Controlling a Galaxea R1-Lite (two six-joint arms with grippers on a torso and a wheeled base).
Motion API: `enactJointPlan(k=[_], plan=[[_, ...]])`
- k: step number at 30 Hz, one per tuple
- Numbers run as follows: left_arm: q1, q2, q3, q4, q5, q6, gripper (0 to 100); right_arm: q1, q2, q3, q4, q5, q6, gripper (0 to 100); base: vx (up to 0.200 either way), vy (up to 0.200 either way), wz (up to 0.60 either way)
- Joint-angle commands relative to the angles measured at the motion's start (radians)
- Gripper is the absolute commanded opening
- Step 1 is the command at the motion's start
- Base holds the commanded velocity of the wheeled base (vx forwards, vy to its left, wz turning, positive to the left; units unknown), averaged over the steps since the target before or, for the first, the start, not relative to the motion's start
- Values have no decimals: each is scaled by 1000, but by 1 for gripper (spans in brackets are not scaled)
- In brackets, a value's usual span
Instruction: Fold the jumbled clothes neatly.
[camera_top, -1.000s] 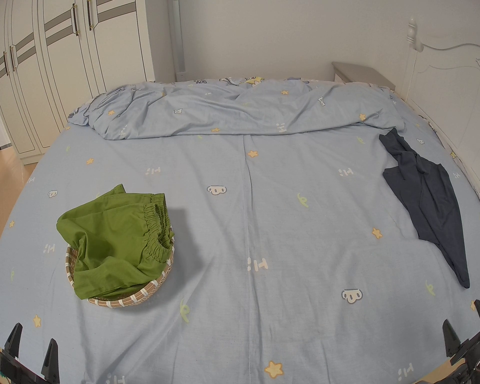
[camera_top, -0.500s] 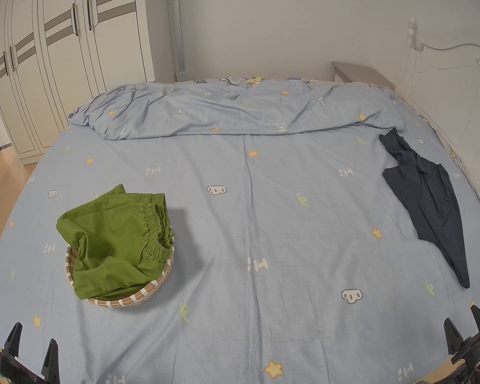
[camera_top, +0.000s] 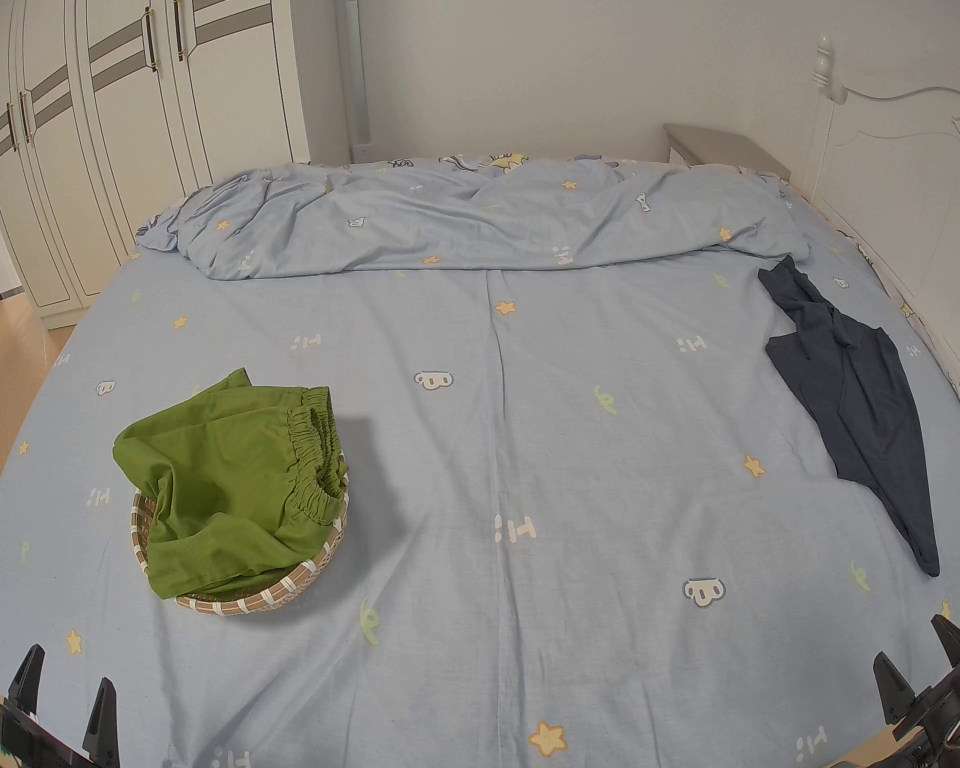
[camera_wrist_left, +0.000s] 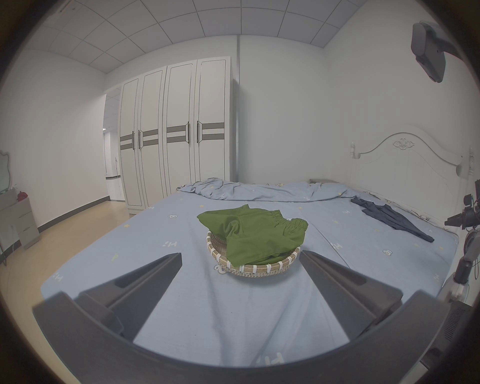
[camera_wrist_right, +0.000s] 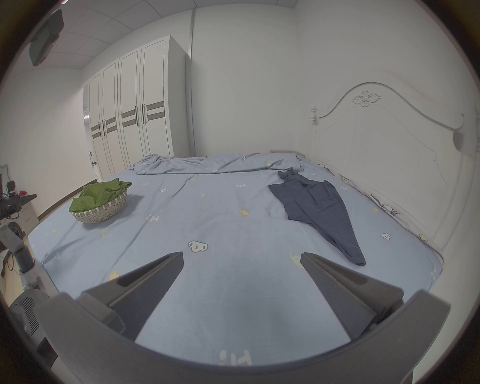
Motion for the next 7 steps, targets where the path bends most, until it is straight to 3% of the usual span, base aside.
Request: enactJointPlan(k=[1,7], plan=[[0,-11,16,0,0,-1,100,-1,3,15,1,0,-4,100,0,0,0],[0,-11,16,0,0,-1,100,-1,3,15,1,-7,1,100,0,0,0]])
